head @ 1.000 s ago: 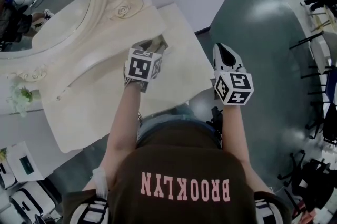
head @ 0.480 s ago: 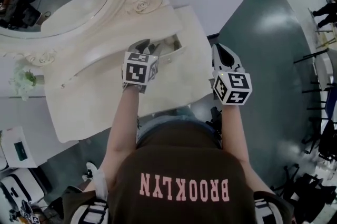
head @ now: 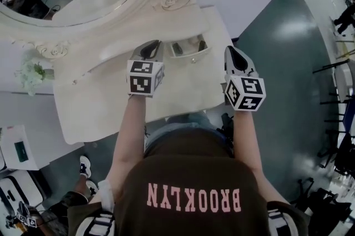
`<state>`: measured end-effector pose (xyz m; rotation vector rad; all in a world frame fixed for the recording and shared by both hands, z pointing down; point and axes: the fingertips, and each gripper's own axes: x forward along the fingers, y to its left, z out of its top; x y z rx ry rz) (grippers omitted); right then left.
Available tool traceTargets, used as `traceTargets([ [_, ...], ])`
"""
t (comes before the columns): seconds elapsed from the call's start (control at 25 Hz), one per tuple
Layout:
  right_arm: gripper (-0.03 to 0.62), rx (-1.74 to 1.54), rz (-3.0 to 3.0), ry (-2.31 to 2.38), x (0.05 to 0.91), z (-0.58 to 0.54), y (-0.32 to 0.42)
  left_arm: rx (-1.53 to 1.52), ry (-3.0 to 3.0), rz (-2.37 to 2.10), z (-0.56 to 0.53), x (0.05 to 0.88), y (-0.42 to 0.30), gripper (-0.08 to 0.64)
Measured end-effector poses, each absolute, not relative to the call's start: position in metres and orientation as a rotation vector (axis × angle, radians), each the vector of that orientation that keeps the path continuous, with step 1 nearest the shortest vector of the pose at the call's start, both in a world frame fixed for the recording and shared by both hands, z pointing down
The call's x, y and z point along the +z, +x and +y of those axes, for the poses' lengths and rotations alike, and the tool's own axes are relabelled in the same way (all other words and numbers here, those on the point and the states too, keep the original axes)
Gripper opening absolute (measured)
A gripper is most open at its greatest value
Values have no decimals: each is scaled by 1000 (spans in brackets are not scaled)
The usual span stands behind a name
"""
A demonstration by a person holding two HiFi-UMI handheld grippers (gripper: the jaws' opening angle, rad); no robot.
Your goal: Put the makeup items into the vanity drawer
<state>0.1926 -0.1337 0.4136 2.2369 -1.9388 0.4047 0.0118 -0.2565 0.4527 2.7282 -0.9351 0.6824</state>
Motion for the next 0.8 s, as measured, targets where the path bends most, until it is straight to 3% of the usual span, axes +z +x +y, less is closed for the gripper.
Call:
traceTargets([
  [0.36, -3, 369, -1918, 2234, 416, -132, 149, 552, 2755, -1048, -269, 438, -38, 14],
  [0.8, -3, 129, -1995, 2278, 381, -127, 151, 413, 2722, -1151, -267, 417, -53, 14],
])
